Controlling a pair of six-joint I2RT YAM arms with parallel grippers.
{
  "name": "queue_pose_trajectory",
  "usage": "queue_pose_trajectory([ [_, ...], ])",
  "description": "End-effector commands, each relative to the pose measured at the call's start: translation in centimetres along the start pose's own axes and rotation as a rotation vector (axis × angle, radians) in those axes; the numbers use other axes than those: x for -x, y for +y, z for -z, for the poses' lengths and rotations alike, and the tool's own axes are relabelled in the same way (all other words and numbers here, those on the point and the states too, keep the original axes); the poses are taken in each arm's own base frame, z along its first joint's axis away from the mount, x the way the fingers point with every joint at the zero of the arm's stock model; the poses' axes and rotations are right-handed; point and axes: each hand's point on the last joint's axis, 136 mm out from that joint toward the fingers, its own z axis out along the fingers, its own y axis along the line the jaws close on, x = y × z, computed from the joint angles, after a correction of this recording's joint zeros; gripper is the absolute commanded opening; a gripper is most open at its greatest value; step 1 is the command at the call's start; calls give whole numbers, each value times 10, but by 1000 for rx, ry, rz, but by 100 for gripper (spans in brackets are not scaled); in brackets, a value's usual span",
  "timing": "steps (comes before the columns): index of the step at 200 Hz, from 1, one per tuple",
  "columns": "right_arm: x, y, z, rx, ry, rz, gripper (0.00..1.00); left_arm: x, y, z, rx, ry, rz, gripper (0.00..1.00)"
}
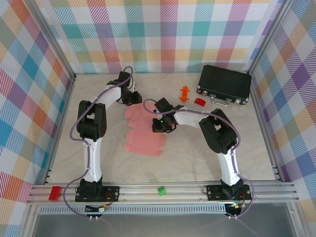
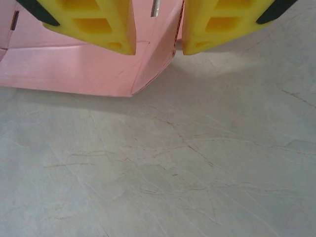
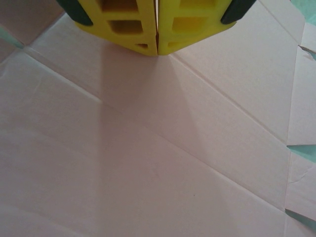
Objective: Fold the paper box
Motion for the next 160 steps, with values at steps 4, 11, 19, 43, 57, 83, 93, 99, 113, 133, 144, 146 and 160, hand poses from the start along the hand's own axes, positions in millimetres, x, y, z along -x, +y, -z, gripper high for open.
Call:
queue_pose_trajectory([
  [4,-11,-13,-10,-33,35,-21,10,-1,-24,12,-55,8,-69,31],
  [11,-11,-14,-10,-35,35,-22,10,-1,-27,12,-62,9,-76,31],
  [19,-12,-13,-10,-35,37,-21,10,-3,-31,11,-74,15,-85,32],
  [43,-14,-15,-11,-39,42,-20,10,-5,-42,8,-93,23,-116,33],
  [57,-14,-16,-12,-40,42,-22,10,-5,-45,6,-88,28,-127,33],
  [83,-15,-16,-13,-39,46,-23,9,-5,-46,3,-79,30,-134,34],
  [93,-16,-16,-14,-40,47,-23,9,-6,-47,2,-81,33,-135,34],
  [99,-16,-17,-13,-40,47,-25,9,-6,-48,1,-86,34,-136,35],
  [113,-16,-16,-14,-36,47,-22,9,-9,-51,-3,-99,47,-144,35],
  [133,-16,-16,-15,-33,49,-24,9,-13,-53,-9,-108,69,-143,37],
  [144,-16,-16,-15,-33,49,-23,10,-14,-53,-10,-113,73,-143,38],
  [146,-16,-15,-15,-33,48,-21,10,-15,-53,-11,-113,74,-143,38],
  [160,-17,-16,-13,-36,46,-22,10,-16,-54,-12,-115,78,-141,39],
])
